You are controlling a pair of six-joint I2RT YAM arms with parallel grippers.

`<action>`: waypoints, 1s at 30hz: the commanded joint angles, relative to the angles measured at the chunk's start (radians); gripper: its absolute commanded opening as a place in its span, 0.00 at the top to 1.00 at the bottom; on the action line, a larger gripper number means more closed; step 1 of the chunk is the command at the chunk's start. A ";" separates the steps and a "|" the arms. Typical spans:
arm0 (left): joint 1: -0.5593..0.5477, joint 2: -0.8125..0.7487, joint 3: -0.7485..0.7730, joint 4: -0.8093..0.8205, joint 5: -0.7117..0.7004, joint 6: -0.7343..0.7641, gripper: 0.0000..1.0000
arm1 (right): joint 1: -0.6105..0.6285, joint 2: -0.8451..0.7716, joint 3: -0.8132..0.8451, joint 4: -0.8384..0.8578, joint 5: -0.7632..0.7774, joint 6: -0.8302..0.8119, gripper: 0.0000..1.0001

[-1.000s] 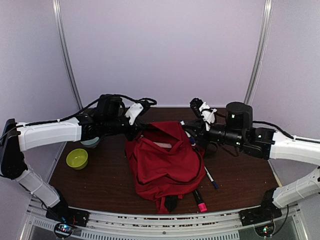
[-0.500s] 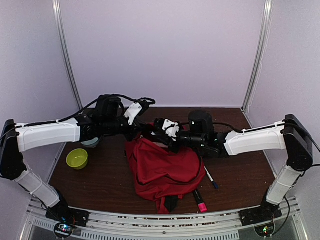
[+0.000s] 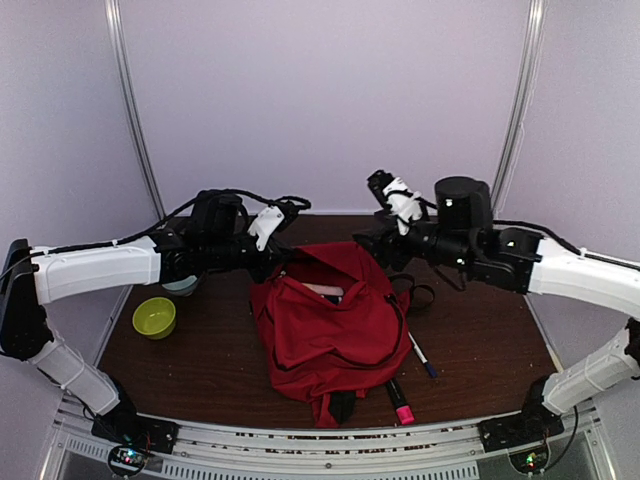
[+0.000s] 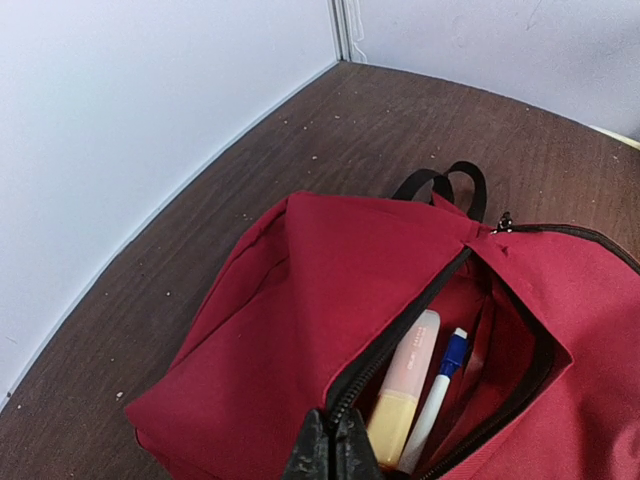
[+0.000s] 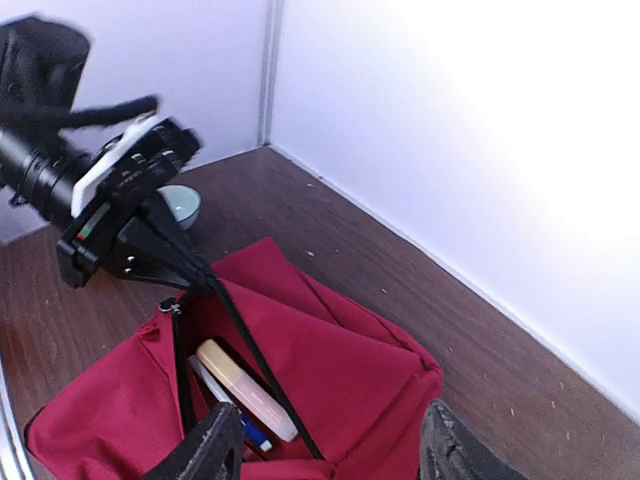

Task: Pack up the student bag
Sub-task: Place the pen in the lower front pocket of the bag, then pick up the pen from the corner of the board.

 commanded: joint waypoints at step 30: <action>0.002 -0.028 0.046 0.018 0.002 0.017 1.00 | -0.098 0.233 -0.277 -0.567 0.071 0.519 1.00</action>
